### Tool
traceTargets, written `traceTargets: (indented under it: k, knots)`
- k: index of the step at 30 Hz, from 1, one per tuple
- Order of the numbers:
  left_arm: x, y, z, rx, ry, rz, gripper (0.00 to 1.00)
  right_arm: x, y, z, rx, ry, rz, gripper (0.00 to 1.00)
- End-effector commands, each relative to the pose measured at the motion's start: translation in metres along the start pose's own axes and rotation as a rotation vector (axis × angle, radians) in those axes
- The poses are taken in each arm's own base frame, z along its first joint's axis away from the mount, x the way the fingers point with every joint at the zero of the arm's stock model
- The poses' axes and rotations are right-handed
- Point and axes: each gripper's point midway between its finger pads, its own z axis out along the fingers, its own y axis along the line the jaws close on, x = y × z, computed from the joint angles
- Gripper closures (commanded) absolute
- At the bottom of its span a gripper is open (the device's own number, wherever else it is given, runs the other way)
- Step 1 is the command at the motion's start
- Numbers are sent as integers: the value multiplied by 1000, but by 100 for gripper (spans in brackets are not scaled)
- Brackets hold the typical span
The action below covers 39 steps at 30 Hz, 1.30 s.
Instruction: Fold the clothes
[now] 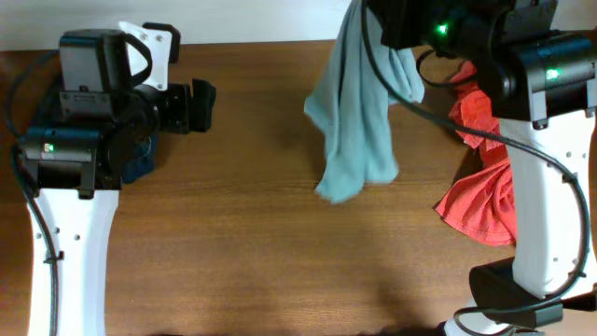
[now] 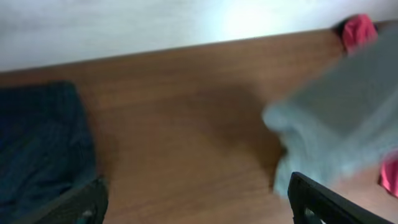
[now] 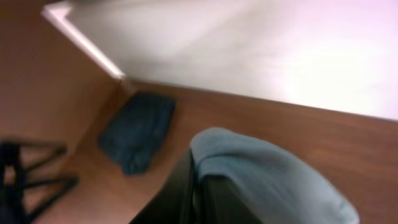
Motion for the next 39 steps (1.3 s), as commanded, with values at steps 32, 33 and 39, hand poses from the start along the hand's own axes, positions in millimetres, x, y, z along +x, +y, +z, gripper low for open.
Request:
traceTargets:
  k: [32,33,39]
  knots:
    - [2,18,3,-96,10,8,8,-6,-6,-9,663,-314,111,95]
    - [6,19,6,-95,23,6,8,3,-13,1,652,-257,109,92]
    - [33,23,29,-93,102,-6,8,52,-67,47,571,41,184,92]
